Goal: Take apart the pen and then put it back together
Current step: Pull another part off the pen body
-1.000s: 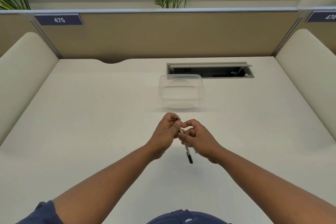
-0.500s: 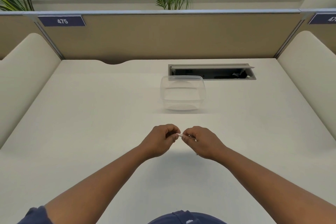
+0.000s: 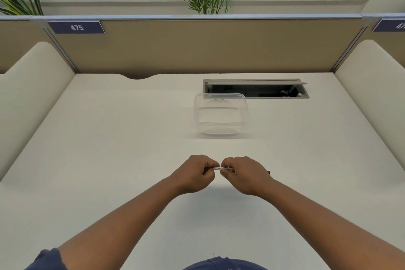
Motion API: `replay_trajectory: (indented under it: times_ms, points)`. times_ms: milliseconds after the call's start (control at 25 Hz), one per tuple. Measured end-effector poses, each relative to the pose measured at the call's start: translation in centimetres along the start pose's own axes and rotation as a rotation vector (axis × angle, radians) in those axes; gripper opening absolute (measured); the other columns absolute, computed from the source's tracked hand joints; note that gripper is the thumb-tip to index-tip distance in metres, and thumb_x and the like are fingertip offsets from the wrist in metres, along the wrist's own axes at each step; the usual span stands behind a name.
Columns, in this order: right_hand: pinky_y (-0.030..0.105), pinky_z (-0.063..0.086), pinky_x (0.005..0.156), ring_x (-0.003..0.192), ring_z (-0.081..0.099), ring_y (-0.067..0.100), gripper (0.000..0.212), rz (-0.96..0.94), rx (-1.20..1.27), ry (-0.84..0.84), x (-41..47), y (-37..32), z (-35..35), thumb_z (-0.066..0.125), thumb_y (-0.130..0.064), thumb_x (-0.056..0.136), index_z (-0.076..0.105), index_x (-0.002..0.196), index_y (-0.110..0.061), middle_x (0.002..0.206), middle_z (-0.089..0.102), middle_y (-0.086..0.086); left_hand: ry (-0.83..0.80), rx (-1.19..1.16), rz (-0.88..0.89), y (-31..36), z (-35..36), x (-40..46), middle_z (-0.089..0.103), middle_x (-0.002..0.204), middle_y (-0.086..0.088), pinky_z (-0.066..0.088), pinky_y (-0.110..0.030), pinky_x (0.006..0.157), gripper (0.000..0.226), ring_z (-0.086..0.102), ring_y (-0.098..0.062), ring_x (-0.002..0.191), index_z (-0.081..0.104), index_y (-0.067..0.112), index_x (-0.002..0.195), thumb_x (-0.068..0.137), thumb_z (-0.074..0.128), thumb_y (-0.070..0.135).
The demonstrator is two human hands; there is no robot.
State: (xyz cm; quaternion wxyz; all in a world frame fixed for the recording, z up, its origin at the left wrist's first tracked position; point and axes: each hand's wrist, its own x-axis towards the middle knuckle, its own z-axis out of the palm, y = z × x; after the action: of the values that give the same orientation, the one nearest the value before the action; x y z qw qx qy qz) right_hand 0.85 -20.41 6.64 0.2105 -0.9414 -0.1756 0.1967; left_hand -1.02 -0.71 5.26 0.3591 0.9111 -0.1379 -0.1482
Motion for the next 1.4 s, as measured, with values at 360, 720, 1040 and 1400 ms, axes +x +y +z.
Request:
replay_trajectory:
  times_ms: [360,720,1040,1400]
  points:
    - [0.032,0.037,0.059,0.078,0.054,0.019,0.02,-0.014,-0.047,-0.044,-0.2,-0.6,0.3,0.045,-0.044,0.102,0.056,0.089,-0.033,0.08,0.056,-0.01,-0.079,0.118,-0.059,0.8,-0.3,0.0,0.062,0.079,-0.008,0.047,-0.042,0.065,0.021,0.055,-0.023,0.074,0.059,0.011,0.082,0.088,0.041,0.02]
    - [0.037,0.043,0.066,0.082,0.059,0.025,0.032,-0.036,-0.229,-0.083,-0.4,-1.2,0.3,0.032,-0.043,0.104,0.049,0.085,-0.024,0.086,0.062,-0.003,-0.217,0.455,0.024,1.8,-0.1,0.4,0.05,0.071,0.0,0.042,-0.039,0.064,0.025,0.055,-0.03,0.075,0.047,0.015,0.081,0.1,0.032,0.021]
    - [0.035,0.037,0.056,0.07,0.053,0.029,0.031,-0.01,-0.162,-0.089,-0.6,-1.8,0.9,0.036,-0.032,0.104,0.047,0.079,-0.019,0.077,0.056,0.003,-0.198,0.531,0.07,1.5,0.1,0.6,0.065,0.082,-0.009,0.051,-0.046,0.072,0.034,0.059,-0.032,0.077,0.057,0.012,0.089,0.091,0.027,0.027]
    - [0.037,0.037,0.061,0.07,0.05,0.029,0.034,-0.065,-0.189,-0.066,-1.3,-1.7,0.9,0.03,-0.037,0.107,0.044,0.082,-0.019,0.073,0.051,0.0,-0.189,0.539,0.099,1.1,0.3,0.4,0.065,0.08,-0.007,0.049,-0.043,0.067,0.027,0.057,-0.031,0.074,0.06,0.012,0.09,0.091,0.034,0.02]
